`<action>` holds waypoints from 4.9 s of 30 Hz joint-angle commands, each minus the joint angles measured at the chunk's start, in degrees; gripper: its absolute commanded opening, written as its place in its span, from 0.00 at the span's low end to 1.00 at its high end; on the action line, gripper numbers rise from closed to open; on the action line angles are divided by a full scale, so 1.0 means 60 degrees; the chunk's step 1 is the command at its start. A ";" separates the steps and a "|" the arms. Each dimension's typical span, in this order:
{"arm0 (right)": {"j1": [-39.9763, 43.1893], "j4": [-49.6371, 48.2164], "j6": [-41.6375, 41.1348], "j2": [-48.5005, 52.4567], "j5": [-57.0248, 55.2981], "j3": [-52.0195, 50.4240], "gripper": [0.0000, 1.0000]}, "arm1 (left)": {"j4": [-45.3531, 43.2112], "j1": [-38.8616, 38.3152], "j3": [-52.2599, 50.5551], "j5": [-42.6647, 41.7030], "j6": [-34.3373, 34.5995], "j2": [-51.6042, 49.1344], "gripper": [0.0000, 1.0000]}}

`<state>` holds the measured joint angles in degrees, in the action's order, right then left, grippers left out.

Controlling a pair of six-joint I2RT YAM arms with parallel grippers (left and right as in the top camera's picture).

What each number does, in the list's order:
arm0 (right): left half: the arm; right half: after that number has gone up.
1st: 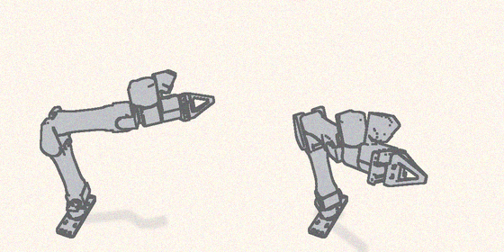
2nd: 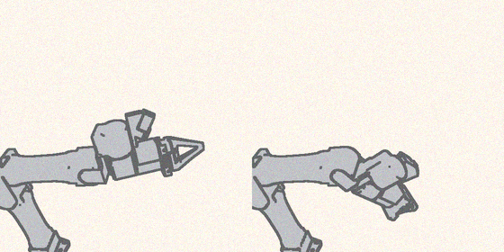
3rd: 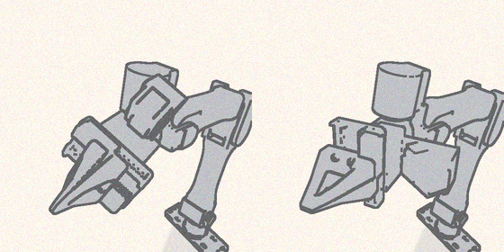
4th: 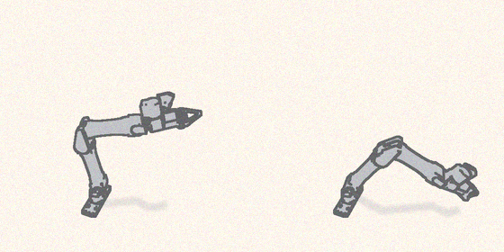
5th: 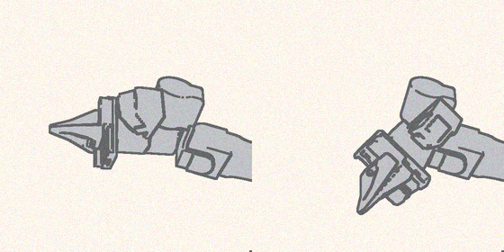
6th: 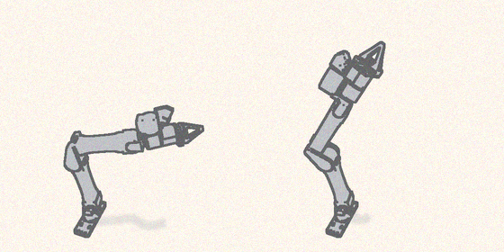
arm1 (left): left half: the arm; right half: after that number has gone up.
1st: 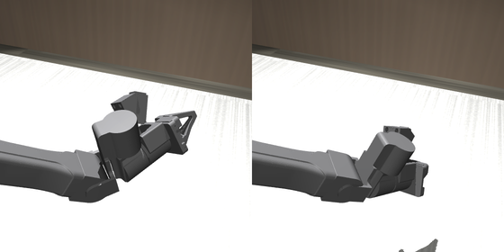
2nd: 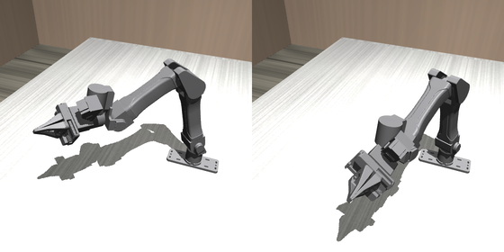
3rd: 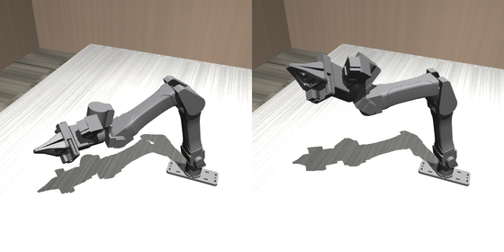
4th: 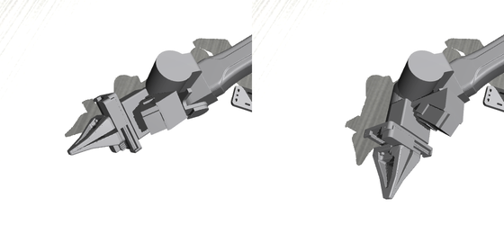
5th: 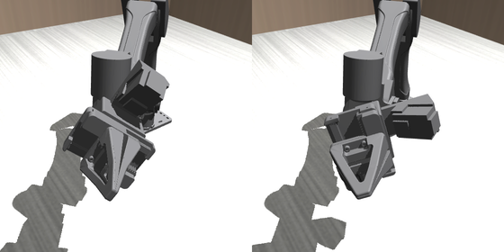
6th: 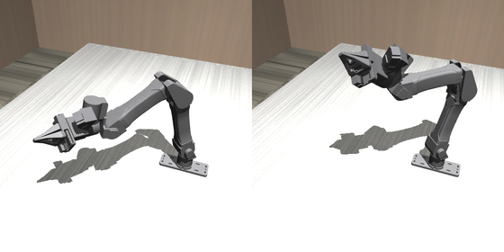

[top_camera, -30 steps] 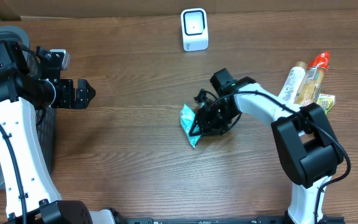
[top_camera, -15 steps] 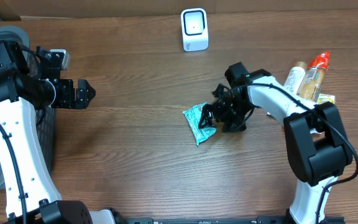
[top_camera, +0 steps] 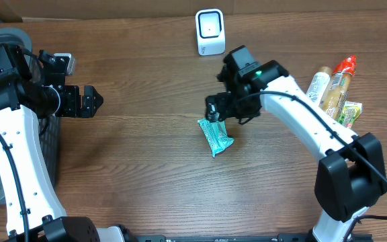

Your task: Scan the item barcode

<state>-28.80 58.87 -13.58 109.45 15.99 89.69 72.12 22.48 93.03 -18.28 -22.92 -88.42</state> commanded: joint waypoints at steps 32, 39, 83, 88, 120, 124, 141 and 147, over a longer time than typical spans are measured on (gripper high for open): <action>-0.0725 -0.2160 -0.4903 0.1668 -0.1439 -0.1617 0.04 | -0.0029 -0.0062 -0.0004 -0.0102 -0.0219 -0.0058 1.00; -0.0051 -0.2244 -0.3464 0.1741 0.0197 -0.1402 0.31 | -0.0033 -0.0062 -0.0004 -0.0102 -0.0219 -0.0058 0.99; -0.1206 -0.1308 -0.3650 -0.0331 -0.2714 -0.2725 0.11 | -0.0033 -0.0062 -0.0004 -0.0102 -0.0219 -0.0058 0.99; -0.0845 -0.1410 -0.3665 0.0168 -0.2320 -0.2707 0.12 | -0.0029 -0.0062 -0.0004 -0.0102 -0.0219 -0.0058 0.99; -0.0991 0.0270 -0.0594 0.0211 0.1104 -0.1683 0.52 | -0.0033 -0.0069 -0.0004 -0.0102 -0.0215 -0.0058 0.99; -0.1013 0.0055 -0.0692 0.0211 0.0816 -0.1974 0.52 | -0.0033 -0.0069 -0.0004 -0.0102 -0.0215 -0.0058 1.00; 0.1279 0.0015 0.2674 0.0248 0.0208 -0.1537 0.69 | -0.0029 -0.0069 -0.0004 -0.0102 -0.0219 -0.0058 1.00; 0.1279 -0.0255 0.3541 0.0302 -0.0087 -0.2124 0.73 | -0.0029 -0.0069 -0.0004 -0.0102 -0.0219 -0.0062 1.00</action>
<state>-21.04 58.11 2.57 111.04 16.58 78.61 72.12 22.48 93.01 -18.28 -22.94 -88.42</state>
